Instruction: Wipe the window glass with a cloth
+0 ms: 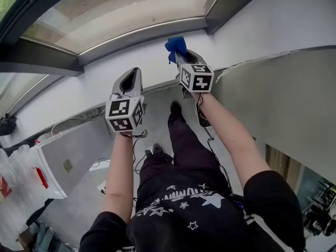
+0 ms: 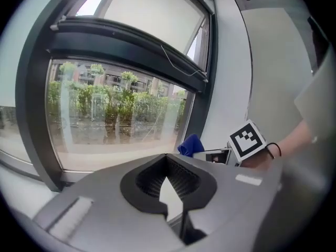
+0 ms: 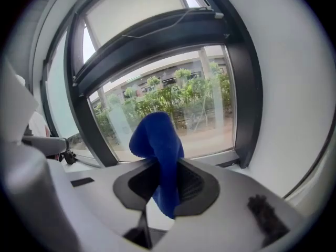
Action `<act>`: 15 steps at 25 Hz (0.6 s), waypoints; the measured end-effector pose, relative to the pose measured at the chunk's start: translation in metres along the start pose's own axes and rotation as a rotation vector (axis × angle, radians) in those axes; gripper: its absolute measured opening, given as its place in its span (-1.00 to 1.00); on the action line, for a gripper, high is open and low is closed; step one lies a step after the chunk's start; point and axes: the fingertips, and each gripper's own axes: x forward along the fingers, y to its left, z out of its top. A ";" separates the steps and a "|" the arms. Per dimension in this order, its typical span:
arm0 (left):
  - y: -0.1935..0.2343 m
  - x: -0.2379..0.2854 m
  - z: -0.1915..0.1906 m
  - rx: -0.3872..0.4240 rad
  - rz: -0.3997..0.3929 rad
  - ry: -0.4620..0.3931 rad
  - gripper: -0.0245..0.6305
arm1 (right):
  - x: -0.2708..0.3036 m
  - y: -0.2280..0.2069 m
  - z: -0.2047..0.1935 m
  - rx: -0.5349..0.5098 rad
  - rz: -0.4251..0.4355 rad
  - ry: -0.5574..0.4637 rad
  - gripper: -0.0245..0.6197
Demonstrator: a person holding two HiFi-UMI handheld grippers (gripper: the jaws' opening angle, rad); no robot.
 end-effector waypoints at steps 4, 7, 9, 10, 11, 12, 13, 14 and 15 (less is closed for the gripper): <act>0.014 -0.066 0.014 0.022 0.035 -0.040 -0.90 | -0.039 0.052 0.016 -0.034 0.050 -0.031 -0.70; 0.011 -0.116 0.014 0.052 0.030 -0.054 -0.90 | -0.074 0.087 0.023 -0.060 0.070 -0.053 -0.70; 0.006 -0.147 0.011 0.048 0.022 -0.069 -0.90 | -0.099 0.106 0.024 -0.059 0.067 -0.070 -0.69; 0.005 -0.162 0.011 0.042 0.022 -0.081 -0.90 | -0.110 0.116 0.025 -0.050 0.066 -0.084 -0.69; 0.005 -0.176 0.013 0.038 0.023 -0.096 -0.90 | -0.120 0.126 0.027 -0.038 0.067 -0.100 -0.69; 0.005 -0.190 0.015 0.037 0.025 -0.112 -0.90 | -0.130 0.136 0.028 -0.026 0.070 -0.115 -0.69; 0.004 -0.203 0.016 0.038 0.026 -0.127 -0.90 | -0.140 0.145 0.027 -0.018 0.073 -0.127 -0.69; 0.003 -0.216 0.016 0.038 0.026 -0.140 -0.90 | -0.151 0.154 0.025 -0.016 0.077 -0.135 -0.69; 0.000 -0.227 0.014 0.036 0.023 -0.149 -0.90 | -0.161 0.162 0.022 -0.019 0.080 -0.139 -0.70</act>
